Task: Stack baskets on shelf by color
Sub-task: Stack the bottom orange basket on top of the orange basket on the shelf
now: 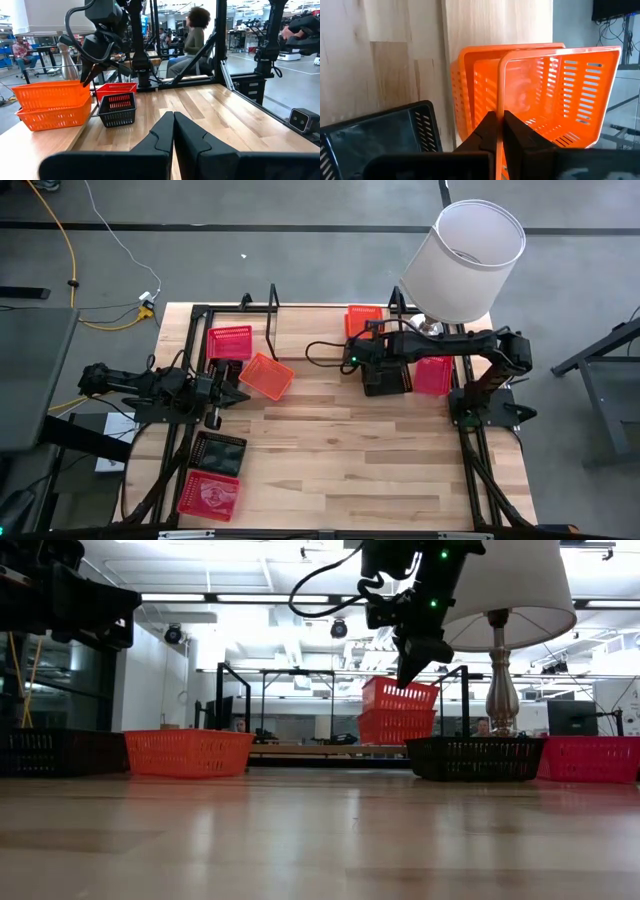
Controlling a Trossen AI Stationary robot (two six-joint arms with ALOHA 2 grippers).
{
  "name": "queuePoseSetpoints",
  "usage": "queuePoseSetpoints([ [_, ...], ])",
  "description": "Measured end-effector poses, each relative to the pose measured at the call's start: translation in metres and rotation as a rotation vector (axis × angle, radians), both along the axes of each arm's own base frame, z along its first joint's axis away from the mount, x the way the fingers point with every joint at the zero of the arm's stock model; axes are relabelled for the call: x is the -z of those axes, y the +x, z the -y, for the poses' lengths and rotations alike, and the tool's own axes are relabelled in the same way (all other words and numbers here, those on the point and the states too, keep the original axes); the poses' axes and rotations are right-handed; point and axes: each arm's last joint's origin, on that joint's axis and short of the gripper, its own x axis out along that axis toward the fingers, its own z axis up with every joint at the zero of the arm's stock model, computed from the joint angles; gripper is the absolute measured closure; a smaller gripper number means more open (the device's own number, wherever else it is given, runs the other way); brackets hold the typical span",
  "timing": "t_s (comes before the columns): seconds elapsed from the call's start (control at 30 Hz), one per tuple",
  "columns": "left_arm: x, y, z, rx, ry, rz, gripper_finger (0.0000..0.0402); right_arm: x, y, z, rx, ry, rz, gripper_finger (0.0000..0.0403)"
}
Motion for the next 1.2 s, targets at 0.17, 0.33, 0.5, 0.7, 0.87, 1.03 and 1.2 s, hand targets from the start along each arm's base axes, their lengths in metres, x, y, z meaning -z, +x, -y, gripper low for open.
queuePoseSetpoints([
  [0.17,0.000,0.000,0.000,0.000,0.000,0.000,0.0398,0.000,0.000,0.000,-0.001,-0.001,-0.001,0.0403],
  [0.33,0.000,0.000,0.000,0.000,0.000,0.000,0.0398,0.000,0.000,0.000,0.013,0.003,0.009,0.0402],
  [0.5,0.000,0.000,0.000,0.000,0.000,0.000,0.0398,0.000,0.000,0.000,0.023,0.004,0.013,0.0391],
  [0.7,0.000,0.000,0.000,0.000,0.000,0.000,0.0398,-0.004,0.000,0.001,0.070,-0.020,0.041,0.0318],
  [0.87,0.000,0.000,0.000,0.000,0.000,0.000,0.0398,-0.016,0.005,0.001,0.074,-0.030,0.083,0.0265],
  [1.03,0.000,0.000,0.000,0.000,0.000,0.000,0.0398,-0.035,0.013,-0.004,0.053,0.018,0.167,0.0247],
  [1.2,0.000,0.000,0.000,0.000,0.000,0.000,0.0398,-0.040,0.019,-0.014,0.010,0.232,0.261,0.0245],
])
